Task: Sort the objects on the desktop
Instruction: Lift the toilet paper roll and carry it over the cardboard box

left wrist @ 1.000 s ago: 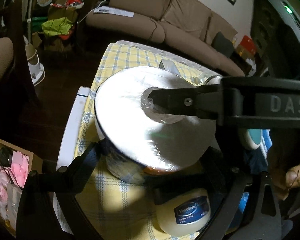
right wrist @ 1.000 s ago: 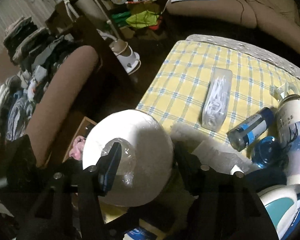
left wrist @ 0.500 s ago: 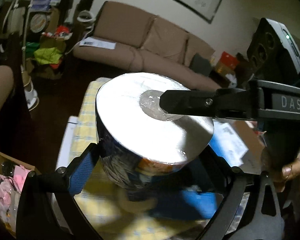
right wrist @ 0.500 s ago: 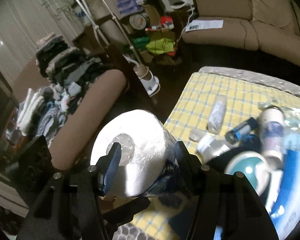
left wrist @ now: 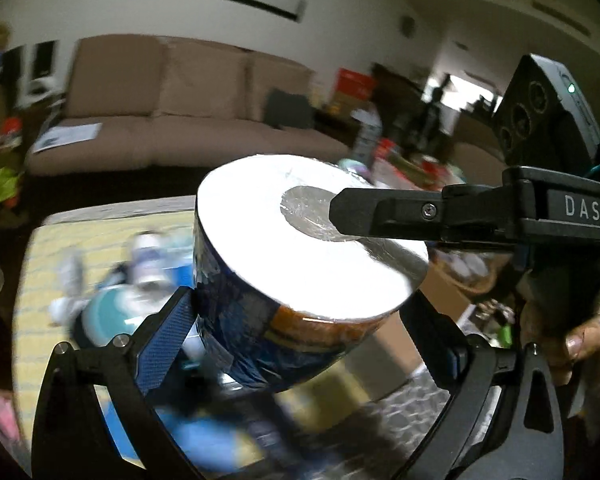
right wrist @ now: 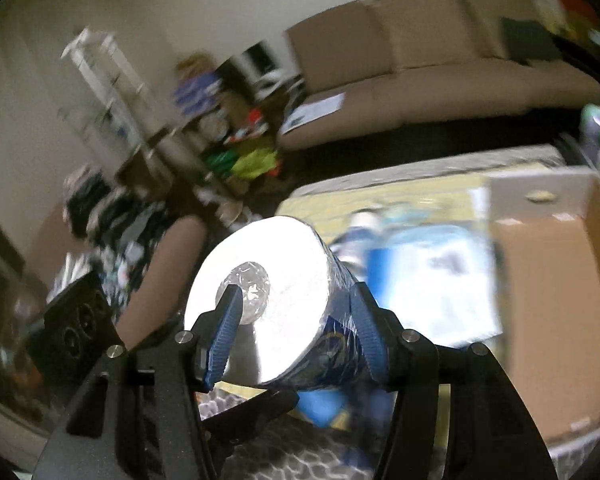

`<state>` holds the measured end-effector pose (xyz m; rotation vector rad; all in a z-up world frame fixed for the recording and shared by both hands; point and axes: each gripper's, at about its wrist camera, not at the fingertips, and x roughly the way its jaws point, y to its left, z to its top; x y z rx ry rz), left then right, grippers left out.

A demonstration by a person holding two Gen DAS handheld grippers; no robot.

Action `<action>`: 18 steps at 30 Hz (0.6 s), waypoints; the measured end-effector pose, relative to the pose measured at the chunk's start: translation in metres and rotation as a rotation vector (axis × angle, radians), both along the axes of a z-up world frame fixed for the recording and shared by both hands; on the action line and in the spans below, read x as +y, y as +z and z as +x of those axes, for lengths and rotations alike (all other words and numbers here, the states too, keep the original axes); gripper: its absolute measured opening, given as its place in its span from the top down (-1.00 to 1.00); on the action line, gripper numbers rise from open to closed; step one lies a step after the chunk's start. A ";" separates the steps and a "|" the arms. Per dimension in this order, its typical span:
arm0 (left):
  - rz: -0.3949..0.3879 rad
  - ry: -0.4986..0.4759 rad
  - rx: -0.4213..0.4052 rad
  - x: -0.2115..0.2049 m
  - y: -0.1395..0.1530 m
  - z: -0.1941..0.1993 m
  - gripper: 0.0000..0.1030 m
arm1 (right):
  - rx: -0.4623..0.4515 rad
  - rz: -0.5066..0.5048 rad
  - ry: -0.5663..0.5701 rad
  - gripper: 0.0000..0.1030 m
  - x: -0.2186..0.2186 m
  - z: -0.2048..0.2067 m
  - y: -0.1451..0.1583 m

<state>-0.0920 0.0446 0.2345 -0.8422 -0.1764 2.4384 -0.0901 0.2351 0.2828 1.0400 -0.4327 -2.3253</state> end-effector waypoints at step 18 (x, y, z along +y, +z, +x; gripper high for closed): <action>-0.306 -0.235 -0.112 0.256 -0.075 -0.006 -0.98 | -0.263 -0.305 -0.314 -0.17 0.243 0.004 -0.128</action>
